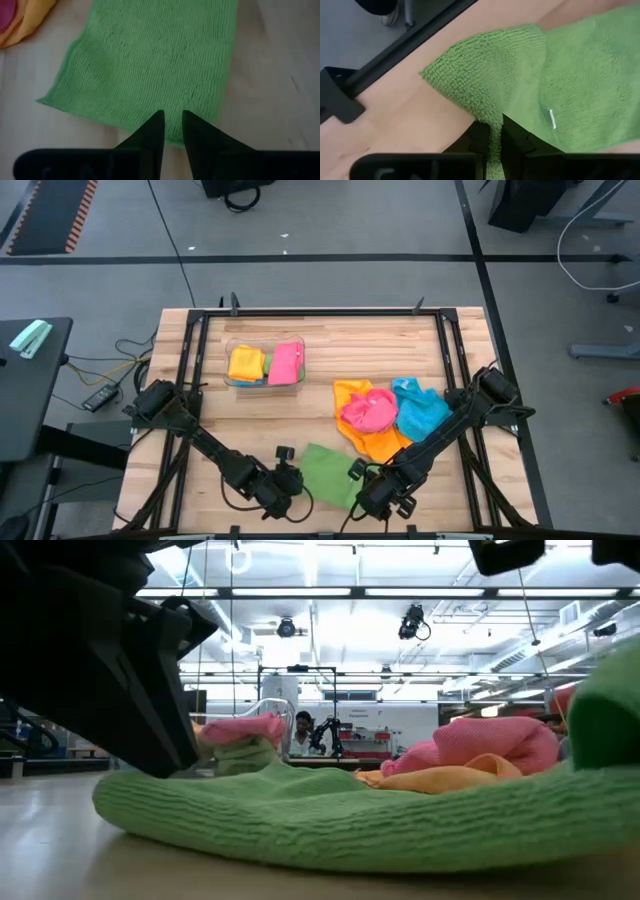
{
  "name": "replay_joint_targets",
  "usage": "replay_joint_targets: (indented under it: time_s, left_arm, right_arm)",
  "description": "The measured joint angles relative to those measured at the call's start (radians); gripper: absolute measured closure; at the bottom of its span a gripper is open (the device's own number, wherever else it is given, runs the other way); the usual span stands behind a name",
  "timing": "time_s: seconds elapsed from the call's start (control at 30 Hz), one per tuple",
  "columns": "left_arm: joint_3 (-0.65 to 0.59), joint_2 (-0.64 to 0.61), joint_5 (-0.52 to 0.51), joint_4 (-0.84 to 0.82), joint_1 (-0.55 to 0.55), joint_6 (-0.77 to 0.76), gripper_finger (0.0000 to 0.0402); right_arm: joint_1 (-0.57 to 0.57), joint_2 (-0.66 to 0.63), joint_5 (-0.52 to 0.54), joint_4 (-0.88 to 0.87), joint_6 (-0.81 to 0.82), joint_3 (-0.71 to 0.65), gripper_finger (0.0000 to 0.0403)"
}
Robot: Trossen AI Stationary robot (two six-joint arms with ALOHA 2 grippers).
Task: Fold microfiber towels
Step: Fold the green microfiber towel
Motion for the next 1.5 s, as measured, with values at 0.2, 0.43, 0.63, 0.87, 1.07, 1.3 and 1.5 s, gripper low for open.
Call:
replay_joint_targets:
  time_s: [0.2, 0.43, 0.63, 0.87, 1.07, 1.3, 1.5]
  left_arm:
    - [0.0, 0.0, -0.026, -0.001, 0.0, 0.015, 0.0335]
    - [0.0, 0.0, -0.05, 0.003, 0.004, -0.024, 0.0329]
    - [0.0, 0.003, -0.05, 0.003, 0.004, -0.054, 0.0335]
    - [0.0, 0.003, -0.05, 0.003, 0.004, -0.072, 0.0342]
    - [0.0, 0.003, -0.066, 0.002, 0.008, -0.071, 0.0338]
    - [0.0, 0.003, -0.068, 0.002, 0.014, -0.071, 0.0348]
    - [0.0, 0.003, -0.068, 0.003, 0.014, -0.069, 0.0346]
  right_arm:
    - [0.003, 0.0, -0.006, -0.063, 0.014, 0.062, 0.0363]
    - [-0.035, -0.001, 0.004, -0.064, -0.022, 0.092, 0.0363]
    - [-0.071, 0.0, 0.004, -0.003, -0.078, 0.082, 0.0363]
    - [-0.11, 0.066, -0.048, 0.047, -0.154, 0.082, 0.0363]
    - [-0.137, 0.083, -0.057, 0.107, -0.218, 0.081, 0.0363]
    - [-0.177, 0.083, -0.061, 0.206, -0.28, 0.066, 0.0363]
    - [-0.19, 0.083, -0.083, 0.282, -0.286, 0.015, 0.0363]
